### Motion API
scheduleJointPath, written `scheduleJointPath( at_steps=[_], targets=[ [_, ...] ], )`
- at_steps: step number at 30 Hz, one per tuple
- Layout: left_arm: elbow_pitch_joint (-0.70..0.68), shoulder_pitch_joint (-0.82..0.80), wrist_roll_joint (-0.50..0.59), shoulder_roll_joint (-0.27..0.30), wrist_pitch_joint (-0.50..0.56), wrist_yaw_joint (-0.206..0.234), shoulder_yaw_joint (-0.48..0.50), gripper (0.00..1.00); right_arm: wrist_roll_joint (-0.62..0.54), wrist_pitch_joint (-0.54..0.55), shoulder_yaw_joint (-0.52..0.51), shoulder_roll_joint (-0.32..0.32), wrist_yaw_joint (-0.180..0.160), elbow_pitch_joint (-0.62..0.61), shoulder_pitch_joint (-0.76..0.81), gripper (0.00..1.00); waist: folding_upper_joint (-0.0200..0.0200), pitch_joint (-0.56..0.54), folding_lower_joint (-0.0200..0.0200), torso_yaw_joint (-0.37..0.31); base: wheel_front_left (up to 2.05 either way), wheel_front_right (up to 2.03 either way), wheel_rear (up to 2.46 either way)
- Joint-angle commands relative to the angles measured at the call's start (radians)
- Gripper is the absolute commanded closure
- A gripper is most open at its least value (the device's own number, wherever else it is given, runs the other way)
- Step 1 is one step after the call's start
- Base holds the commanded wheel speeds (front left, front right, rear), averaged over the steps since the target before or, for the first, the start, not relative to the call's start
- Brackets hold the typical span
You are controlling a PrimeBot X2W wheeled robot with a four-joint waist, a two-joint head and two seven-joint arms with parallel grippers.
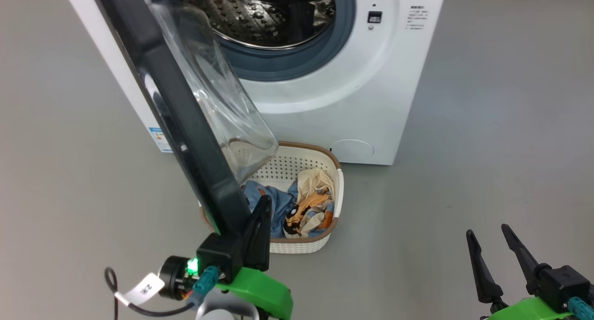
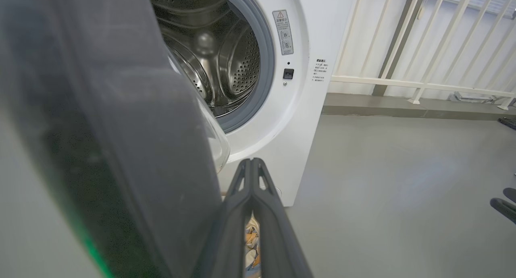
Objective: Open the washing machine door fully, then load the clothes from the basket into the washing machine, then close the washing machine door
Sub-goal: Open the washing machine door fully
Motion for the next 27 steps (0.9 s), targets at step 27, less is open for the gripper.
scheduleJointPath(
  at_steps=[27],
  targets=[
    [-0.18, 0.075, 0.06, 0.133, -0.016, 0.122, 0.11, 1.0, 0.0, -0.005, -0.003, -0.036, 0.002, -0.046, -0.039, 0.0, 0.0, 0.055, 0.0, 0.209, 0.0, 0.0, 0.0]
  ],
)
